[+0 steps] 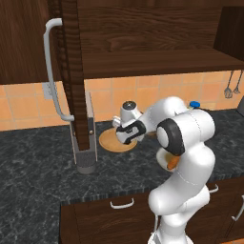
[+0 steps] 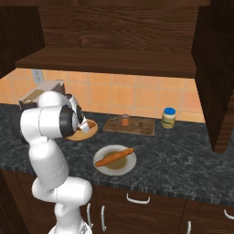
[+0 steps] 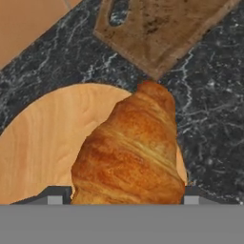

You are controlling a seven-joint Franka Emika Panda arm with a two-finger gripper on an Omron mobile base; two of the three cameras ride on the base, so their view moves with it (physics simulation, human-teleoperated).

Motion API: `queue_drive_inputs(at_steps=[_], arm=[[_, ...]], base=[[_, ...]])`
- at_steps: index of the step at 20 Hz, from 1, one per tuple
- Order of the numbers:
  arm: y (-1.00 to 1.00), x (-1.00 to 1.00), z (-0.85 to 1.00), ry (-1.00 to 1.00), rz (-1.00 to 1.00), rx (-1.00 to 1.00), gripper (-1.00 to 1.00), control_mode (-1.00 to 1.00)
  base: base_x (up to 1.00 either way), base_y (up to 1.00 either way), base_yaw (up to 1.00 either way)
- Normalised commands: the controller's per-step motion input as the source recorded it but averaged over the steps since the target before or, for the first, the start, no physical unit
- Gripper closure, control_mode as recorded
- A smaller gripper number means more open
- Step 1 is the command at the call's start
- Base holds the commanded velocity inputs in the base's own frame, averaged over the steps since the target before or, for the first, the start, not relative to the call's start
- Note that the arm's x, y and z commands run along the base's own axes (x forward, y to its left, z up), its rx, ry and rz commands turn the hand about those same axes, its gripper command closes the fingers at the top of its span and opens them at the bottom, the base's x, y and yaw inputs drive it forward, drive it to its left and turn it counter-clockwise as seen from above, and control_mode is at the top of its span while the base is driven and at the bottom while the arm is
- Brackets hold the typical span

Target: From the different types of pastries on the counter, select a croissant and place it on the cutting board. Then retrieve a jar of jam from the cabinet and place it alongside the croissant on the cutting board.

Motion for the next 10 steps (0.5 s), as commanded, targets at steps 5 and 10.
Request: queue_drive_inputs(at_steps=[5, 10], arm=[[-0.45, 0.0, 0.3, 0.12, -0.1, 0.0, 1.0, -1.0], [-0.67, 0.0, 0.24, 0.2, -0.11, 0.0, 1.0, -1.0]], base=[[0.0, 0.0, 0.0], [0.0, 0.0, 0.0]])
